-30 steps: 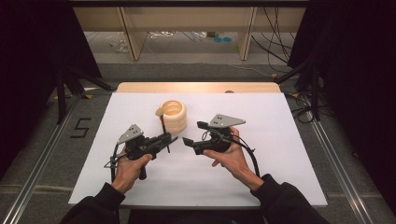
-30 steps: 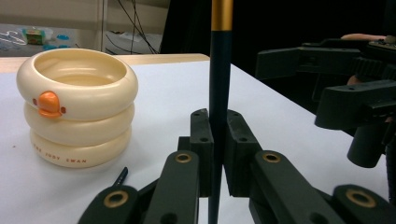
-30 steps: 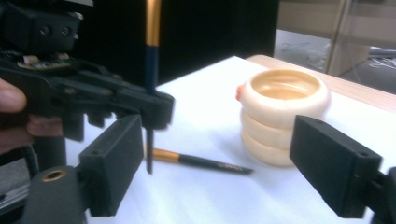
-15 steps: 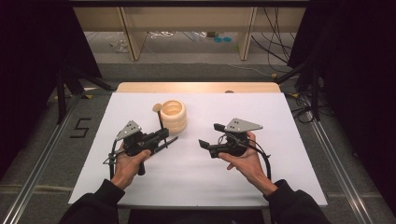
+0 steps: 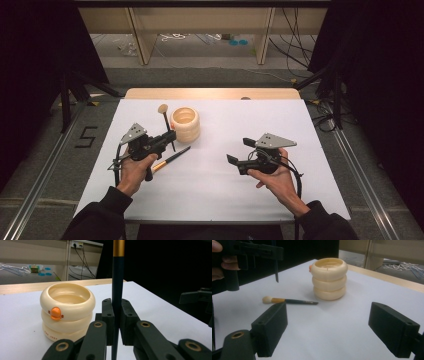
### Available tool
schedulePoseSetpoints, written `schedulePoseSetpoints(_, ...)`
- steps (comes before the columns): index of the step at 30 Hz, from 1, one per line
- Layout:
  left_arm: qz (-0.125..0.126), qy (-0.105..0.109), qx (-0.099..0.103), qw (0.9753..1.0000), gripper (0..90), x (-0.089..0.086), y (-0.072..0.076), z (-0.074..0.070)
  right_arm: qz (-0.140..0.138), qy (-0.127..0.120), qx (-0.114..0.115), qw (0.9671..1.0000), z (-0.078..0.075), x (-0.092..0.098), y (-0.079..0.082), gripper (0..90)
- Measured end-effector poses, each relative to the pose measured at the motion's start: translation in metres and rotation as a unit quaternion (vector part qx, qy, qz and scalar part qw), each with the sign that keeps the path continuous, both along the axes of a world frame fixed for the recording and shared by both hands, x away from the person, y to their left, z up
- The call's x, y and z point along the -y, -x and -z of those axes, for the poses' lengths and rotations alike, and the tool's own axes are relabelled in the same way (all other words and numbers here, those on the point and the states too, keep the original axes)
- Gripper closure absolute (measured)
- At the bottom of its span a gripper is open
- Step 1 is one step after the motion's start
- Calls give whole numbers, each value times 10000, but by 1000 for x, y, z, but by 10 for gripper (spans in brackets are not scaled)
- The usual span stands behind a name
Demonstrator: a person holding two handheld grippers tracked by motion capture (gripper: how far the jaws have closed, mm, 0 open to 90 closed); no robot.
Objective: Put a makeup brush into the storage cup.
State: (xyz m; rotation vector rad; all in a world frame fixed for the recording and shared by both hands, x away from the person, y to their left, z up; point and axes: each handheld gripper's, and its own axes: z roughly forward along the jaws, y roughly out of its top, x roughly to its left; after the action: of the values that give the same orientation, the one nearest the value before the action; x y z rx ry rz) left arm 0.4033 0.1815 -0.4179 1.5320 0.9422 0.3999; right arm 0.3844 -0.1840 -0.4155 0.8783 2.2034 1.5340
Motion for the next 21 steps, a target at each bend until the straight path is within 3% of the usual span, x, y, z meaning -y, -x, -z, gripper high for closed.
schedulePoseSetpoints(4, -9, -1, 14, 10000, 833, 0, -2, -1, 64, -81, -34, 9999, 4, 7, 4, 163)
schedulePoseSetpoints(12, 3, -31, 113, 9999, 833, 2, -7, -8, 159, 14, -43, 9999, 8, 15, 13, 162)
schedulePoseSetpoints(21, -59, -78, 65, 9999, 833, 2, -13, -6, 124, -11, -68, 9999, 12, 20, 24, 161)
